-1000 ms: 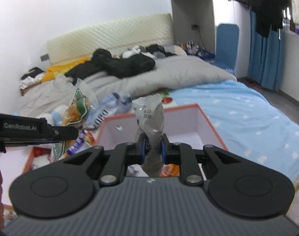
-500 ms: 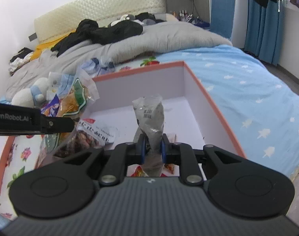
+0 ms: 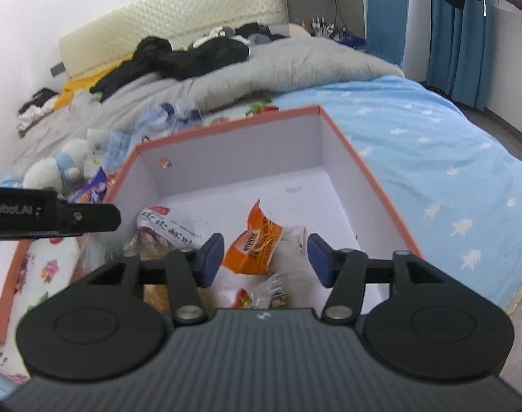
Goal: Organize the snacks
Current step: 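Open the left tool over the pink box to drop the strip pack, then move both tools back toward the blue cabbage bag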
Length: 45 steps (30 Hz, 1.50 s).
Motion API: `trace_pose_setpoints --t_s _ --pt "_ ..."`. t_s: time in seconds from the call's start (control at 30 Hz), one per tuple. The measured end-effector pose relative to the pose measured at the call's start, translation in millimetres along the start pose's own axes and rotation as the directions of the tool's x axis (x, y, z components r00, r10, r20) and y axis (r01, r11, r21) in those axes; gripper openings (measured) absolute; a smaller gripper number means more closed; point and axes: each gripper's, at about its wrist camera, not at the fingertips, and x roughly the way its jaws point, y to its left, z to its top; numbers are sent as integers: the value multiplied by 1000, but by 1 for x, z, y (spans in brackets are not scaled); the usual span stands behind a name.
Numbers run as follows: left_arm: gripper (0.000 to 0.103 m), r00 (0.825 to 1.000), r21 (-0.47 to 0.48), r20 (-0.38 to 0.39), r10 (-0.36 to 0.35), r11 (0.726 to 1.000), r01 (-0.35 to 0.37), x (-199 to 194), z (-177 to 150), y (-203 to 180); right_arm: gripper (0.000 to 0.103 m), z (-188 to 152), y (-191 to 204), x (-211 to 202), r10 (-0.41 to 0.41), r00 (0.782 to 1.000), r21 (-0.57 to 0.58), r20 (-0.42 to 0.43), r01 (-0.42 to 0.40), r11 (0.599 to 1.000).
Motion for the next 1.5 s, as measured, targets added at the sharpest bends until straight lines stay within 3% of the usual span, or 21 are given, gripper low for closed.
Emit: trace_pose_setpoints --t_s 0.23,0.57,1.2,1.5 --pt "59 994 33 106 9 999 -13 -55 7 2 56 16 14 -33 44 995 2 90 -44 999" --pt "59 976 34 213 48 998 -56 -124 2 21 56 22 48 -77 158 969 -35 191 -154 987" --pt "59 956 -37 247 159 987 -154 -193 -43 99 56 -2 128 -97 302 938 -164 172 -275 947" --pt "59 957 -50 218 191 982 -185 -209 -71 134 56 -32 159 -93 310 947 -204 82 -288 936"
